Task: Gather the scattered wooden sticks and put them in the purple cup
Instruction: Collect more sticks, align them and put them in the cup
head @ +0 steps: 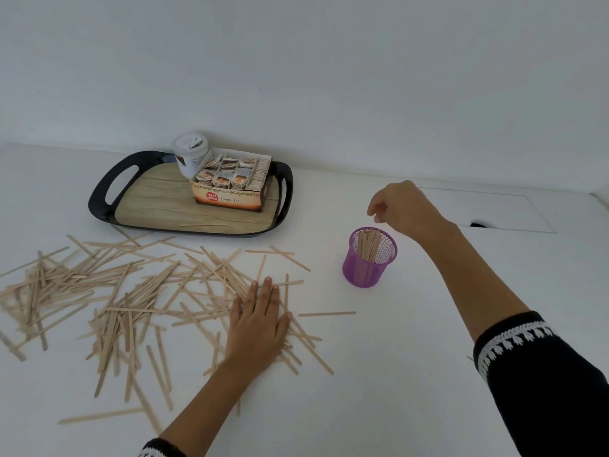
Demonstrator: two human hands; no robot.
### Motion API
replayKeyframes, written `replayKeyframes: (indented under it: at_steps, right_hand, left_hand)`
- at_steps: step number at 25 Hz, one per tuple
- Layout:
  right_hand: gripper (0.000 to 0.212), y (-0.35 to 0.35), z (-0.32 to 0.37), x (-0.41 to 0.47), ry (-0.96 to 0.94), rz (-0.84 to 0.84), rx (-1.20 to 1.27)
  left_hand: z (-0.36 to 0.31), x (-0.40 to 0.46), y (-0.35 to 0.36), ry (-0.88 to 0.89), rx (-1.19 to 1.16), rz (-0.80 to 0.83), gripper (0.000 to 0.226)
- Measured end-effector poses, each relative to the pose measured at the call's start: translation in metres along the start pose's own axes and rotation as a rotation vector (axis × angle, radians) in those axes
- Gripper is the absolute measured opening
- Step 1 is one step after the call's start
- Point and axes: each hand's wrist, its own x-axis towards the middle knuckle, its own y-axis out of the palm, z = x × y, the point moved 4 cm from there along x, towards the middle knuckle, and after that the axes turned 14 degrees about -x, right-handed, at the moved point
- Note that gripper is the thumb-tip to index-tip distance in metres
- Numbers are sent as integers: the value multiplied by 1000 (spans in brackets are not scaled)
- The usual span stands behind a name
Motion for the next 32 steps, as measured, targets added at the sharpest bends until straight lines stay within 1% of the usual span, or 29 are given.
replayKeyframes:
  at_steps: [2,3,4,6,8,9,10,12,14,17,19,21,23,25,26,29,31,32]
  right_hand:
    - [17,-4,11,-23,5,-139,146]
    - [17,1,22,-37,-15,-162,230]
    - [18,13,34,-52,-50,-153,297]
    - [18,51,61,-80,-130,-40,346]
    - [26,96,79,-105,-122,148,308]
    - [34,115,84,-117,-94,218,264]
    - [40,131,88,-127,-70,242,200]
    - [42,147,94,-142,-48,165,28]
    - [33,151,101,-153,-34,91,-64]
    - [17,151,110,-159,25,102,-21]
    - [15,150,117,-160,46,115,45]
    - [18,148,127,-160,27,107,112]
    - [21,143,135,-160,13,122,222]
    - [22,141,136,-159,82,133,372]
    - [23,140,135,-160,126,127,408]
    - [31,138,150,-164,203,154,446]
    - [37,138,172,-165,202,187,434]
    - [37,139,184,-164,196,191,427]
  left_hand:
    - [0,0,0,2,-3,-4,75]
    - [0,0,0,3,5,-5,75]
    - [0,1,1,3,14,-3,75]
    - [1,1,1,1,26,-4,74]
    - [1,1,1,-5,24,-2,70]
    - [1,1,1,-8,24,-4,66]
    - [1,1,0,-13,21,-8,62]
    - [0,1,-2,-15,-5,-17,57]
    - [-2,0,-8,31,-70,-40,53]
    - [-3,-8,-23,149,-198,-74,47]
    - [8,-17,-35,163,-205,-119,46]
    - [28,-27,-44,113,-185,-123,48]
    - [48,-39,-51,58,-138,-94,57]
    - [70,-51,-58,12,-122,-74,70]
    - [80,-56,-59,-13,-112,-58,73]
    - [106,-71,-58,-41,-5,19,74]
    - [112,-76,-54,-47,34,57,77]
    - [111,-75,-52,-44,28,63,79]
